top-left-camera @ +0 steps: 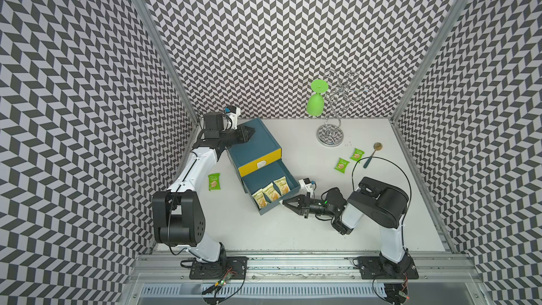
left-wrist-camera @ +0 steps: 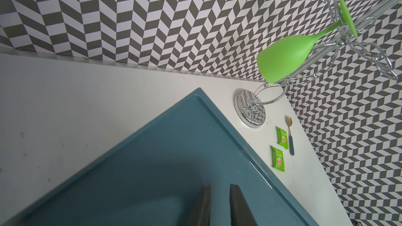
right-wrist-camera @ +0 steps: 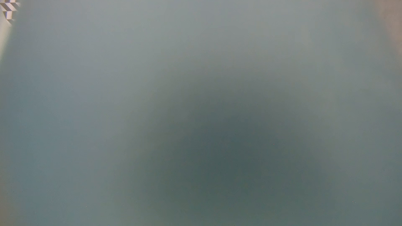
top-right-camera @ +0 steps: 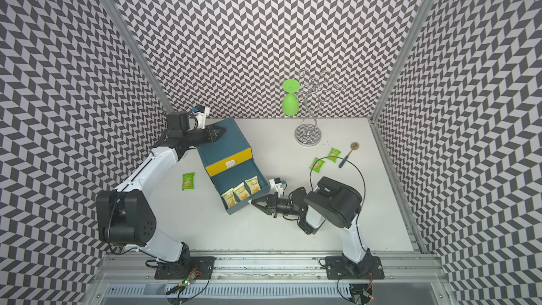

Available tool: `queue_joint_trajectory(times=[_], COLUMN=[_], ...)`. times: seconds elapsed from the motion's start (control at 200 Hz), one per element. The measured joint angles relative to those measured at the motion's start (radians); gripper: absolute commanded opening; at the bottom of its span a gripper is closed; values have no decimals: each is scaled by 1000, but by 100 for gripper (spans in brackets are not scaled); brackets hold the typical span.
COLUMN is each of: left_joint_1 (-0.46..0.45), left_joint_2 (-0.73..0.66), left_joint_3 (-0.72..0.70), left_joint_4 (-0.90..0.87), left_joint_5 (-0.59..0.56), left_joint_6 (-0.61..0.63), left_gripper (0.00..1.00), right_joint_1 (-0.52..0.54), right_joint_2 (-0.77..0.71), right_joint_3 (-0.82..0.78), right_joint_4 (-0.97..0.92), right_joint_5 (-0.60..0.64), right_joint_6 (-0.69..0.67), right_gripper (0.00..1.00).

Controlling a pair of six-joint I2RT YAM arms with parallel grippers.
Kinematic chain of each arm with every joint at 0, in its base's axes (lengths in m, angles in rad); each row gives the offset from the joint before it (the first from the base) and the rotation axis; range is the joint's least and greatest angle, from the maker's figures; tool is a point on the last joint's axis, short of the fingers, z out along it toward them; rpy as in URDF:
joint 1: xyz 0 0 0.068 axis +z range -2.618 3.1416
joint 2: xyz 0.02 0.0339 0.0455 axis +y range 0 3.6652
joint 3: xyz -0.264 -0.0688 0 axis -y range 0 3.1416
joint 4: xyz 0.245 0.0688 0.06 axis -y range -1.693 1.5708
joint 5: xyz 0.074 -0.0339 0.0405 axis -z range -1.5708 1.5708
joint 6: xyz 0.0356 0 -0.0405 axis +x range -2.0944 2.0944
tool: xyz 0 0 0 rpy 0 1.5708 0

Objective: Take the cookies out of the drawer
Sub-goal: Open the drawer in the storage box, then pick up the cookie from the drawer.

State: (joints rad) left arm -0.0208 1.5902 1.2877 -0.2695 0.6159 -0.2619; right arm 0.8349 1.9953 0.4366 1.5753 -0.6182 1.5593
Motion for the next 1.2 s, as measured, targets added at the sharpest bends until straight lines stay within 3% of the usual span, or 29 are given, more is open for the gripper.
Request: queue_joint_trajectory(times=[0.145,0.255,0.37,0.571,0.971,1.116,1.202], left_joint_1=[1,2,3,10,36,44,45], left_joint_2=[0,0,0,1,63,30,-19], left_joint_3=[0,1,6,39,291,409,458], left_joint_4=[0,0,1,-24,-257,-300,-331], left_joint_5=[0,0,6,8,12,17,14], left_joint_6=[3,4,9,8,-21,-43,-50], left_gripper=[22,24,35,50,56,57,56], right_joint_1=[0,0,1,1,-14,-24,-27], right_joint_2=[0,0,-1,-32,-204,-317,-412], right_joint_3=[0,0,-6,-9,-82,-95,-71], right_joint_4=[0,0,0,0,-16,-135,-301], right_joint_5=[0,0,0,-5,-19,-36,-46], right_joint_6=[3,6,13,10,-54,-111,-189], right_gripper=[1,22,39,53,64,65,64])
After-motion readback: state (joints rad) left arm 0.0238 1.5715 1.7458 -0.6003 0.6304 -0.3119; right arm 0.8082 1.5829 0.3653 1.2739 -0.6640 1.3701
